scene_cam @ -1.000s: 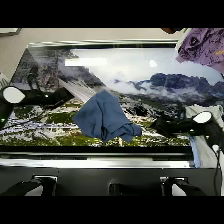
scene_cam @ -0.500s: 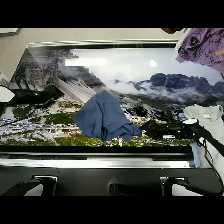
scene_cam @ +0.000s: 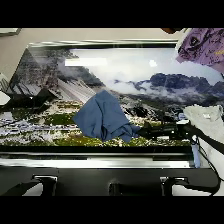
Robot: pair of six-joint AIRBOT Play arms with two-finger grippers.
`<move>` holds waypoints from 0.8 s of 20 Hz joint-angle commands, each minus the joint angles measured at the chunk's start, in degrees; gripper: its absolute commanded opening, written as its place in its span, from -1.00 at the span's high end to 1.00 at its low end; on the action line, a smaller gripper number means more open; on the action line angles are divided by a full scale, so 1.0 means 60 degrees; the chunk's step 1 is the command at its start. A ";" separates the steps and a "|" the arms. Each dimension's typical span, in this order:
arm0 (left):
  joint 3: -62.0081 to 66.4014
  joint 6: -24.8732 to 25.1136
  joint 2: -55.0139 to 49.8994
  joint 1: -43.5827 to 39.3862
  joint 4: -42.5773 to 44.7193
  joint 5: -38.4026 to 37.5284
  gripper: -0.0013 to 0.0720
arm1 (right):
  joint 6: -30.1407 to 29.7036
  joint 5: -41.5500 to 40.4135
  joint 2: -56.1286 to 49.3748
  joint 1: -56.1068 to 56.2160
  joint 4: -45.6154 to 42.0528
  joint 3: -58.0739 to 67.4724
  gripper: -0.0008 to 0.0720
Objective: Fold the clothes and pants, and hang the long-sleeved shirts on hangers.
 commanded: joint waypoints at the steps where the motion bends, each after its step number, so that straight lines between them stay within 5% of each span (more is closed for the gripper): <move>1: -0.0922 0.0423 -0.0022 0.0364 -0.0153 0.0244 -0.87 | -0.0087 0.0109 0.0033 0.0164 0.0058 0.0015 0.90; 7: -0.1996 0.3326 -0.1545 0.0204 -0.2696 0.0863 -0.87 | 0.0809 0.0295 0.1209 0.0117 -0.0106 0.0015 0.90; 12: -0.1993 0.4623 -0.2761 -0.0098 -0.4189 0.1395 -0.86 | 0.1508 0.0372 0.2029 0.0117 -0.0430 0.0015 0.90; 16: -0.1807 0.4863 -0.3472 -0.0557 -0.4761 0.1730 -0.85 | 0.1785 0.0375 0.2594 0.0117 -0.0488 0.0015 0.90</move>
